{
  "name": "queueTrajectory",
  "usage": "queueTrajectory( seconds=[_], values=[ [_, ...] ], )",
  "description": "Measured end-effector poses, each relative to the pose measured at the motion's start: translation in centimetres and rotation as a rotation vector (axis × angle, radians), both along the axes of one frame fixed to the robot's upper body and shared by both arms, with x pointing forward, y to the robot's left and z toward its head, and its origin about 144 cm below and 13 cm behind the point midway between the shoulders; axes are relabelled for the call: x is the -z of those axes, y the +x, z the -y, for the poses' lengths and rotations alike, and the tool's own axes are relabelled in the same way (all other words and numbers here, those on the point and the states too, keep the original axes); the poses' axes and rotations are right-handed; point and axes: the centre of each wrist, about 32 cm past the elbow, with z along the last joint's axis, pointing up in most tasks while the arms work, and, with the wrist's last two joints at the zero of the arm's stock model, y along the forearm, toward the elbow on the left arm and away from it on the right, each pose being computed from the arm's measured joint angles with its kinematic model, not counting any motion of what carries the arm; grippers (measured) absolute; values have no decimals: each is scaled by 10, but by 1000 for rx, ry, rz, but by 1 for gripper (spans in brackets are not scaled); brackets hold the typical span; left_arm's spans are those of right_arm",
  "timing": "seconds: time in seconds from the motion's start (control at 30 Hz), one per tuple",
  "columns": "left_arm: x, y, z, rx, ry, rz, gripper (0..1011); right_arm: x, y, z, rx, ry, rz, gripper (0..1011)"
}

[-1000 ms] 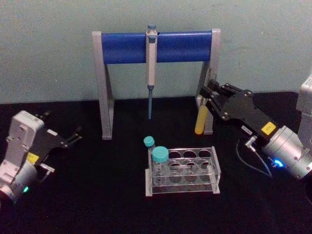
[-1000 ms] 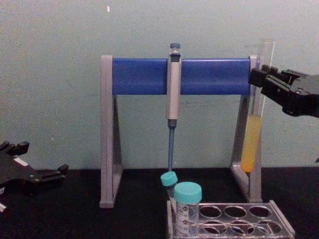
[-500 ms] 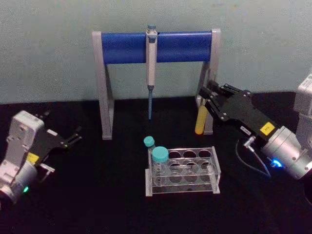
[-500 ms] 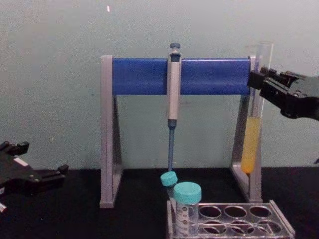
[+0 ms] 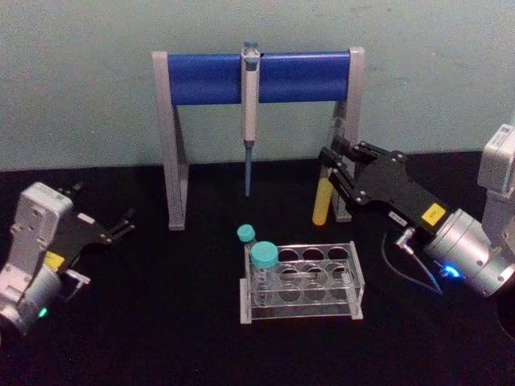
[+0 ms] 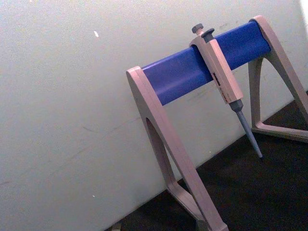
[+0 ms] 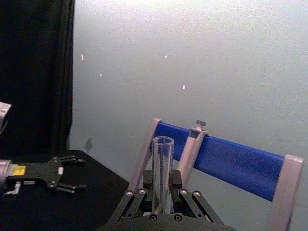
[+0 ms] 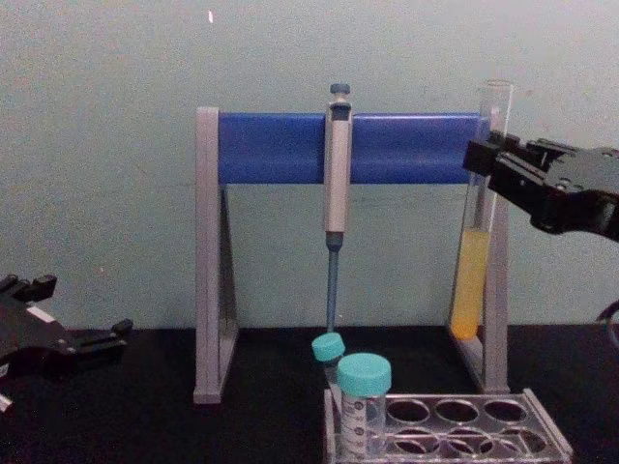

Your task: Pick up the test tube from the test tube rack, shake it, then place it back into the test tube rack.

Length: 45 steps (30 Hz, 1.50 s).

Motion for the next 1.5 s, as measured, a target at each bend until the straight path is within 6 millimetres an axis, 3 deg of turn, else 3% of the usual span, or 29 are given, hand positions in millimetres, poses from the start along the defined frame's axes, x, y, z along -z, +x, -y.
queueTrajectory(
  seconds=[0.4,0.73,1.13,1.5],
  values=[
    [0,0,0,0,0,0,1001,-7,-3,1,-104,-38,-19,229],
    [0,0,0,0,0,0,1001,-20,-18,13,-155,-111,-49,229],
    [0,0,0,0,0,0,1001,-30,-44,41,-43,-159,-55,228],
    [0,0,0,0,0,0,1001,-31,-41,55,100,-144,-53,229]
  ],
)
